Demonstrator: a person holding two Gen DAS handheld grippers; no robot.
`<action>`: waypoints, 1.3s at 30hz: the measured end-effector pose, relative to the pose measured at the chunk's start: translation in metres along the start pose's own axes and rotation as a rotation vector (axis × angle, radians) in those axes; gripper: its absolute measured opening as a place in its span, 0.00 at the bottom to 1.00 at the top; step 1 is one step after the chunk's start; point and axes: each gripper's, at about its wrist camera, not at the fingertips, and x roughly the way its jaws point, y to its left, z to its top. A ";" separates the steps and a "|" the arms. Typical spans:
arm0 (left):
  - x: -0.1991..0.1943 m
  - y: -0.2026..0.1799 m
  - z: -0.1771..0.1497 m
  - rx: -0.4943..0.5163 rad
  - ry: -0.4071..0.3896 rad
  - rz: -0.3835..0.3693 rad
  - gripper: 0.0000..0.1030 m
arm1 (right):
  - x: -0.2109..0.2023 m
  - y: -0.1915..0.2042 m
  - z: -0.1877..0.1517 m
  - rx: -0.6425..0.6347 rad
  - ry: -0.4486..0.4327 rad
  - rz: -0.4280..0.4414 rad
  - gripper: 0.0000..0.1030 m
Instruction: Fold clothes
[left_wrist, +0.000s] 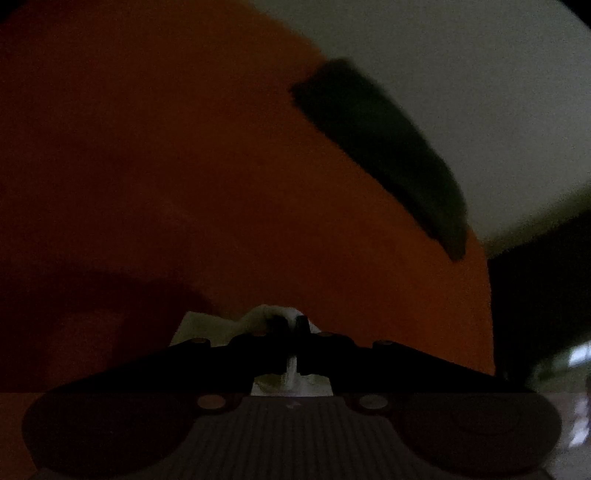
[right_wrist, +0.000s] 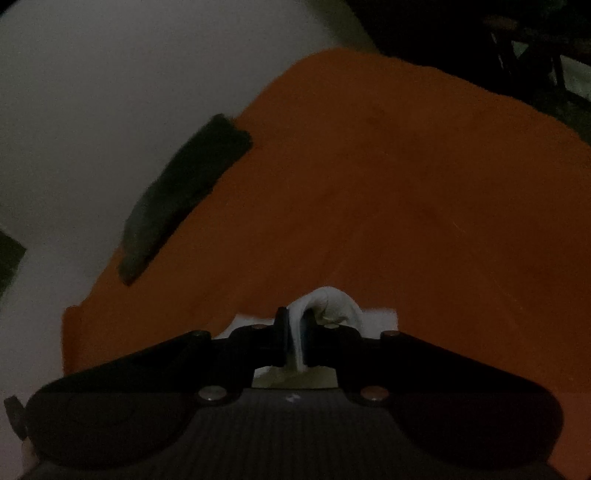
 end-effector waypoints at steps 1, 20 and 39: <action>0.006 0.006 0.004 -0.059 -0.006 -0.009 0.23 | 0.001 -0.011 0.004 0.052 -0.005 0.002 0.12; 0.016 -0.120 -0.128 1.002 0.155 0.110 0.50 | 0.008 0.113 -0.119 -1.322 0.239 0.085 0.56; 0.041 -0.113 -0.103 0.679 0.027 0.434 0.51 | 0.082 0.148 -0.132 -1.339 0.112 -0.128 0.06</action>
